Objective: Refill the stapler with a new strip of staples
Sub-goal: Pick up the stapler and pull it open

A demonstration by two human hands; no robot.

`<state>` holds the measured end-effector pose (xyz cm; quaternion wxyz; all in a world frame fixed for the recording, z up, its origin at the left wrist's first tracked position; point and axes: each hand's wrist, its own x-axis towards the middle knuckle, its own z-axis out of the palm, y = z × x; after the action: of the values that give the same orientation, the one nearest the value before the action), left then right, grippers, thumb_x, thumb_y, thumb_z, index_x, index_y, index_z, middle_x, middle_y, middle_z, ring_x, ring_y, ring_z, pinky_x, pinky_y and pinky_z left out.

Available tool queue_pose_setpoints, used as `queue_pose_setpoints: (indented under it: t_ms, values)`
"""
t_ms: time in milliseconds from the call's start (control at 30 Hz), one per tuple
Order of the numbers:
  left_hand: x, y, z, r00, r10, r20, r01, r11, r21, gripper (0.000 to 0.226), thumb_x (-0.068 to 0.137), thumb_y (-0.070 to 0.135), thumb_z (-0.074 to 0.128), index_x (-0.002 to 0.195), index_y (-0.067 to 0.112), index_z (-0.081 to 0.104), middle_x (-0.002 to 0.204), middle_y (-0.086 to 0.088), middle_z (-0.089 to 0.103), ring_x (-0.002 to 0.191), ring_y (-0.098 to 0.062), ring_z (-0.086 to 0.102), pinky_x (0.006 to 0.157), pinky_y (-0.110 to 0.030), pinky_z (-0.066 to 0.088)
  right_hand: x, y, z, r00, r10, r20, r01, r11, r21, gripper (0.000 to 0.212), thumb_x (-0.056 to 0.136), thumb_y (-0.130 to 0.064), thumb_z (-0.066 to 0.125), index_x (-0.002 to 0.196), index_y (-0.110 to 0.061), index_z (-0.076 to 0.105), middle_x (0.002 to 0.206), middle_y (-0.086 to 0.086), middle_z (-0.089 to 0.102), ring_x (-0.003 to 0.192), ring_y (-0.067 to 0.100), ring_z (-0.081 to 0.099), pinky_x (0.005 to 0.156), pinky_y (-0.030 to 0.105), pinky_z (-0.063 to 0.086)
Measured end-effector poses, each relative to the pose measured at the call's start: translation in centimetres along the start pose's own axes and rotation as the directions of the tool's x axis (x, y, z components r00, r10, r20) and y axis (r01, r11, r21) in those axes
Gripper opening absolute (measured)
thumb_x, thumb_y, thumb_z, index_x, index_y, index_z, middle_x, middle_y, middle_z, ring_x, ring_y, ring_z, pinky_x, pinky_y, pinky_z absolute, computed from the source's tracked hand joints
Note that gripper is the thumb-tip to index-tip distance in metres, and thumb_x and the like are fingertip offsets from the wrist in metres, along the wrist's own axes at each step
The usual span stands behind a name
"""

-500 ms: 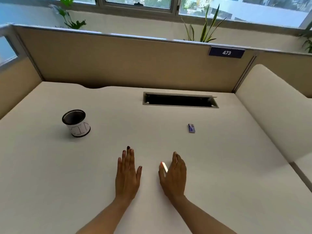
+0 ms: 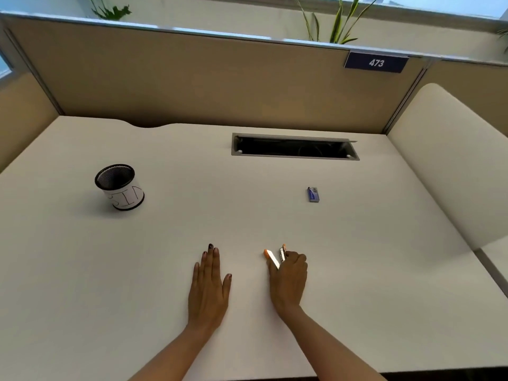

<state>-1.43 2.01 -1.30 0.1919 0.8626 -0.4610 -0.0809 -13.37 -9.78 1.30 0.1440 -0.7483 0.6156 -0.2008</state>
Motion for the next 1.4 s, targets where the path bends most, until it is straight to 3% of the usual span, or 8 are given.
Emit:
queue_pose_setpoints:
  t_ms: [200,333,467,600,767,933,1033,1400]
  values:
    - [0.0,0.3,0.4,0.997,-0.052,-0.055,0.045,0.991,-0.13,0.073,0.094,0.055,0.001,0.151,0.01,0.007,0.16,-0.002,0.007,0.147,-0.013,0.006,0.118,-0.022,-0.004,-0.3,0.1,-0.5,0.99,0.124,0.072,-0.139,0.958,0.252,0.032,0.087,-0.027,0.068,0.104,0.0,0.062,0.096,0.014,0.056,0.082,0.029,0.055,0.074,0.042,0.05]
    - [0.4,2.4,-0.3,0.988,-0.154,-0.016,0.138,0.925,-0.354,0.061,0.098,0.045,0.013,0.151,0.019,-0.003,0.16,0.006,-0.003,0.145,-0.003,-0.007,0.116,-0.02,-0.012,-0.6,-0.5,-2.4,0.969,0.177,0.169,-0.239,0.839,0.489,0.023,0.09,-0.016,0.064,0.11,-0.005,0.062,0.105,0.009,0.057,0.087,0.018,0.054,0.075,0.022,0.041]
    - [0.9,5.3,-2.1,0.973,-0.222,0.058,0.213,0.78,-0.589,0.051,0.102,0.032,0.024,0.152,0.025,0.012,0.16,0.012,0.009,0.143,0.004,-0.002,0.117,-0.022,-0.004,-1.0,-1.6,-3.6,0.959,0.206,0.195,-0.282,0.747,0.602,0.024,0.088,-0.012,0.066,0.112,-0.006,0.063,0.105,0.007,0.061,0.092,0.015,0.057,0.071,0.013,0.039]
    - [1.1,7.8,-4.6,0.938,-0.3,0.175,0.319,0.54,-0.779,0.042,0.103,0.026,0.029,0.143,0.023,0.041,0.15,0.008,0.039,0.142,-0.01,0.029,0.11,-0.019,0.019,-1.0,-2.4,-4.6,0.952,0.216,0.216,-0.306,0.682,0.665,0.022,0.088,-0.007,0.066,0.109,-0.009,0.063,0.101,0.002,0.061,0.086,0.005,0.056,0.067,0.006,0.042]
    - [1.5,8.8,-6.4,0.905,-0.234,0.355,0.409,0.25,-0.878,0.036,0.102,0.025,0.032,0.117,0.02,0.064,0.119,0.001,0.069,0.107,-0.014,0.066,0.097,-0.028,0.048,-1.1,-3.3,-5.5,0.966,0.188,0.175,-0.256,0.67,0.696,0.02,0.087,-0.002,0.066,0.105,-0.01,0.063,0.097,0.0,0.061,0.086,-0.002,0.056,0.069,-0.003,0.041]
    - [1.6,9.7,-7.6,0.906,-0.229,0.355,0.397,0.17,-0.902,0.036,0.102,0.023,0.033,0.111,0.018,0.067,0.108,0.002,0.073,0.098,-0.012,0.07,0.09,-0.029,0.054,-1.4,-4.5,-6.5,0.984,0.137,0.111,-0.175,0.665,0.726,0.02,0.088,0.001,0.062,0.095,-0.019,0.061,0.092,-0.003,0.061,0.085,0.003,0.059,0.071,0.0,0.042]
    - [1.5,10.0,-8.1,0.908,-0.226,0.353,0.391,0.152,-0.908,0.036,0.102,0.023,0.034,0.109,0.02,0.068,0.106,0.002,0.074,0.098,-0.012,0.07,0.085,-0.025,0.055,-1.5,-5.0,-7.1,0.994,0.086,0.061,-0.103,0.68,0.726,0.021,0.088,-0.001,0.063,0.094,-0.021,0.061,0.092,-0.007,0.06,0.086,-0.006,0.059,0.073,0.002,0.043]
    - [1.2,11.3,-9.9,0.928,-0.131,0.349,0.358,0.045,-0.933,0.029,0.099,0.02,0.044,0.113,0.013,0.068,0.107,-0.01,0.073,0.102,-0.023,0.069,0.091,-0.036,0.054,-1.9,-6.5,-8.3,0.99,-0.049,-0.132,0.125,0.737,0.665,0.027,0.085,-0.003,0.068,0.111,-0.009,0.063,0.102,0.001,0.056,0.094,-0.007,0.056,0.08,0.003,0.042]
